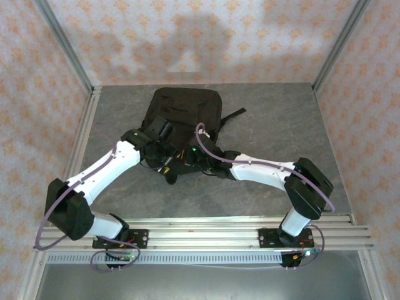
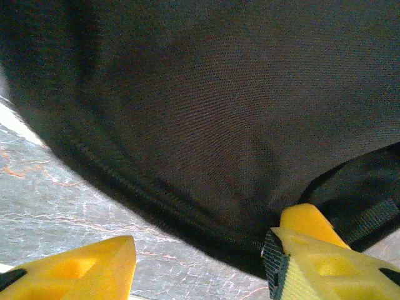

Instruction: Pack the student bag

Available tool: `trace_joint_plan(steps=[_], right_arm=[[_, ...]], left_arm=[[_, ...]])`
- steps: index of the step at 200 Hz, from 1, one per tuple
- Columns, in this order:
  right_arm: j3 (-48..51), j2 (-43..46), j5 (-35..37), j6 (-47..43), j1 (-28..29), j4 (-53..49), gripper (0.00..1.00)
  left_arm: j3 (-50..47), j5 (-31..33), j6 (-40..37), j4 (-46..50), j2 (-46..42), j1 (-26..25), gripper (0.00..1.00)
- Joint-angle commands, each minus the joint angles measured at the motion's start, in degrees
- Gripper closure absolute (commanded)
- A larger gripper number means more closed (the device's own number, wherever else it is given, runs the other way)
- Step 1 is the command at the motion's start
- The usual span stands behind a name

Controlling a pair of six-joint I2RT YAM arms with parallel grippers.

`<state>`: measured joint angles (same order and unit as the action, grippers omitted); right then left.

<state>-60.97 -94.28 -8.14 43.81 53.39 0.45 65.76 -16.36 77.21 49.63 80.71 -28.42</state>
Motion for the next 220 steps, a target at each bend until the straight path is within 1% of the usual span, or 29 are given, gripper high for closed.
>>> trace_joint_plan(steps=[1,14,26,52,66,111,148,179,220], right_arm=[[0.5,0.3,0.7,0.8,0.2,4.9,1.00],[0.7,0.5,0.8,0.7,0.1,4.7,1.00],[0.8,0.7,0.9,0.3,0.2,4.3,1.00],[0.9,1.2,1.2,-1.9,0.2,1.8,1.00],[1.1,1.5,2.0,-3.3,0.2,0.2,1.00],[-1.3,1.0,4.0,-10.5,0.1,-7.9,1.00],[-3.7,0.4,5.3,-16.8,-0.5,-13.5,1.00],[-4.1,0.4,6.5,-18.9,-1.0,-14.5,1.00],[-6.3,-0.1,11.8,-20.5,-0.7,-19.0,1.00]], left_arm=[[-1.4,-0.4,3.7,-1.7,2.3,-0.3,0.49],[-1.9,-0.2,4.1,-1.5,2.9,-0.3,0.56],[-2.6,0.4,4.2,-1.2,2.9,-0.3,0.65],[-4.8,0.2,3.5,-0.5,2.3,0.5,0.90],[-5.9,-0.1,2.4,0.3,2.0,1.2,1.00],[-7.9,-0.2,-2.0,2.6,-0.3,3.6,1.00],[-8.6,-0.6,-5.4,4.7,-2.0,4.5,1.00],[-9.4,-0.9,-7.4,5.2,-2.9,4.5,1.00],[-9.5,-1.6,-9.5,6.2,-4.0,4.5,1.00]])
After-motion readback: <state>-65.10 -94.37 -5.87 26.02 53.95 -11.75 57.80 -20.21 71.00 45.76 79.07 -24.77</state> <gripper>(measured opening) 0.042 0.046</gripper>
